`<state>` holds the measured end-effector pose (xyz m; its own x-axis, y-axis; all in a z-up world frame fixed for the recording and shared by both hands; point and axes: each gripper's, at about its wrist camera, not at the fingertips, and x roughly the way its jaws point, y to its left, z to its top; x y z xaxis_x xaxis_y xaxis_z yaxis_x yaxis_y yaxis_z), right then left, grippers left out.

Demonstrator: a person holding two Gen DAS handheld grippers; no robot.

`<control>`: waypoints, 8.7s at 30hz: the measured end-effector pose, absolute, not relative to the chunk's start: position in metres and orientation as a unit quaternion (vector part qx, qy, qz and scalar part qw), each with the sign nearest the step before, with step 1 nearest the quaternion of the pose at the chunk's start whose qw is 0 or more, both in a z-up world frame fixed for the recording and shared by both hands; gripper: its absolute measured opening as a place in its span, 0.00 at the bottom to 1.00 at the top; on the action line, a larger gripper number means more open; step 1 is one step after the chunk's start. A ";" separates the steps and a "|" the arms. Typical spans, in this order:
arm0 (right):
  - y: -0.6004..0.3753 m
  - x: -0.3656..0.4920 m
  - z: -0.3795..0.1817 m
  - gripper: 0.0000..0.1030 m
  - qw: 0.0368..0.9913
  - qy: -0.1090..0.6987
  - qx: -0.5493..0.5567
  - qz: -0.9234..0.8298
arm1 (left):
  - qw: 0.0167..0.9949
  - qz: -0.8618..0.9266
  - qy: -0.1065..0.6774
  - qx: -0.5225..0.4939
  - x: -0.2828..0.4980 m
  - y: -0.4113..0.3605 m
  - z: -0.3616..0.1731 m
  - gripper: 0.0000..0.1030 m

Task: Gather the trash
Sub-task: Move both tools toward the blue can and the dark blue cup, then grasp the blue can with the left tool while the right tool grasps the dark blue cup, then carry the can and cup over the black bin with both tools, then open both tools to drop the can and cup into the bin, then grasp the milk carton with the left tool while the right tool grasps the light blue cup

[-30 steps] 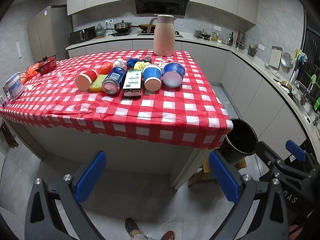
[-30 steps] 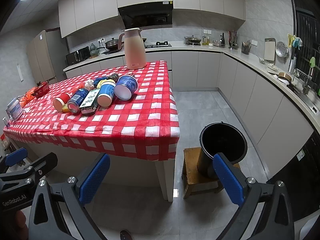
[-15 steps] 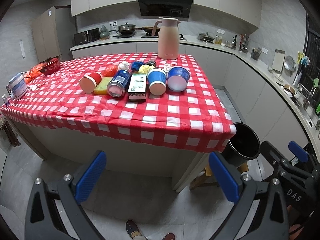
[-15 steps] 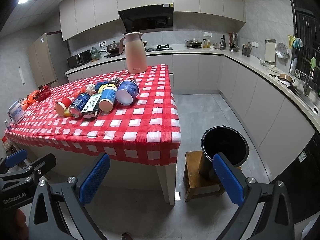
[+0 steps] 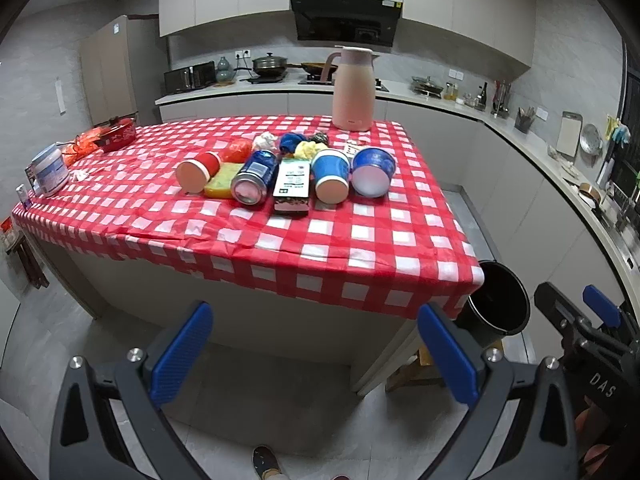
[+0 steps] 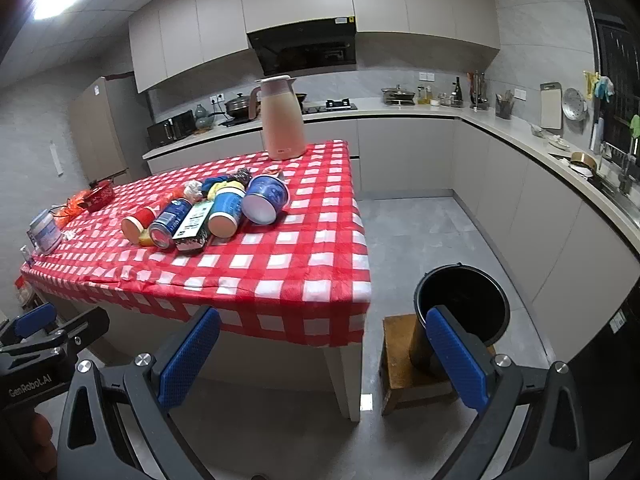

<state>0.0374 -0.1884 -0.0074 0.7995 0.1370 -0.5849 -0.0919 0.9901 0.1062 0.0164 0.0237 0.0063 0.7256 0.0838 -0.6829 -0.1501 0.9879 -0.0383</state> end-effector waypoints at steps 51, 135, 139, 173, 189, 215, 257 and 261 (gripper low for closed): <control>-0.053 0.328 -0.049 1.00 0.922 0.379 0.074 0.010 | 0.888 -0.007 0.458 -0.038 0.300 0.169 -0.068 0.78; -0.110 0.285 -0.057 0.76 0.914 0.377 0.147 0.041 | 0.919 -0.081 0.385 -0.022 0.259 0.121 -0.048 0.56; -0.108 0.284 -0.056 0.76 0.915 0.372 0.150 0.036 | 0.927 -0.084 0.364 -0.026 0.255 0.126 -0.037 0.55; -0.453 0.226 -0.115 0.76 0.893 0.395 0.191 -0.100 | 0.867 -0.267 0.420 -0.038 0.264 -0.241 -0.076 0.54; -0.533 0.295 -0.219 0.83 0.859 0.479 0.174 -0.037 | 0.836 -0.193 0.511 -0.051 0.305 -0.299 -0.168 0.66; -0.284 0.249 -0.034 0.83 0.920 0.367 0.135 -0.028 | 0.901 -0.143 0.408 -0.038 0.253 -0.062 -0.006 0.79; -0.006 0.334 -0.072 0.83 0.901 0.415 0.082 0.097 | 0.896 -0.012 0.441 -0.048 0.282 0.188 -0.048 0.82; 0.006 0.349 -0.084 0.83 0.895 0.430 0.078 0.086 | 0.894 -0.028 0.445 -0.042 0.291 0.190 -0.050 0.82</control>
<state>0.3492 0.0057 -0.0843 0.6154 0.2205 -0.7567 -0.0860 0.9731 0.2136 0.2910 0.1904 -0.0504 0.6030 -0.0866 -0.7930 0.0119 0.9950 -0.0996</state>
